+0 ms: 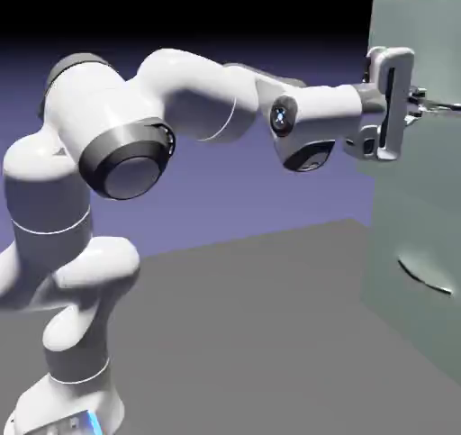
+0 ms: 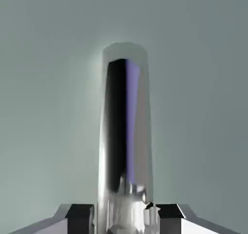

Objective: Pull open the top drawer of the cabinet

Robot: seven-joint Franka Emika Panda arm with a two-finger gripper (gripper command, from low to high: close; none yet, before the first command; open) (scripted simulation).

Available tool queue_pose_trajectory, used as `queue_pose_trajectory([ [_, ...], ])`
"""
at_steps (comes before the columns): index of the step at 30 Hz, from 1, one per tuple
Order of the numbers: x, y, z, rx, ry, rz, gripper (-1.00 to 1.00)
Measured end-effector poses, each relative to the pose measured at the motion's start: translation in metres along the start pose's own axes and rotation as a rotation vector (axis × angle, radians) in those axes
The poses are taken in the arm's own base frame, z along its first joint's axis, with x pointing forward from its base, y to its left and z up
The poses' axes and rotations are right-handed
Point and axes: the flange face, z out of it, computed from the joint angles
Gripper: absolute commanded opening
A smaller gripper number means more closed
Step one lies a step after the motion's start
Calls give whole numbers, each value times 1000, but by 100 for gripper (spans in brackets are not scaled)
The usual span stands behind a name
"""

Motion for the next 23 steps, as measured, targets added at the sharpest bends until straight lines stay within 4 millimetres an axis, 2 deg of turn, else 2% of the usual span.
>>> queue_pose_trajectory([
  [9,0,0,-70,0,0,0,-100],
  [19,0,0,-170,0,0,0,-100],
  [20,0,0,-179,0,0,0,100],
  [22,0,0,-179,-1,1,0,100],
  [23,0,-1,-189,-2,0,3,100],
])
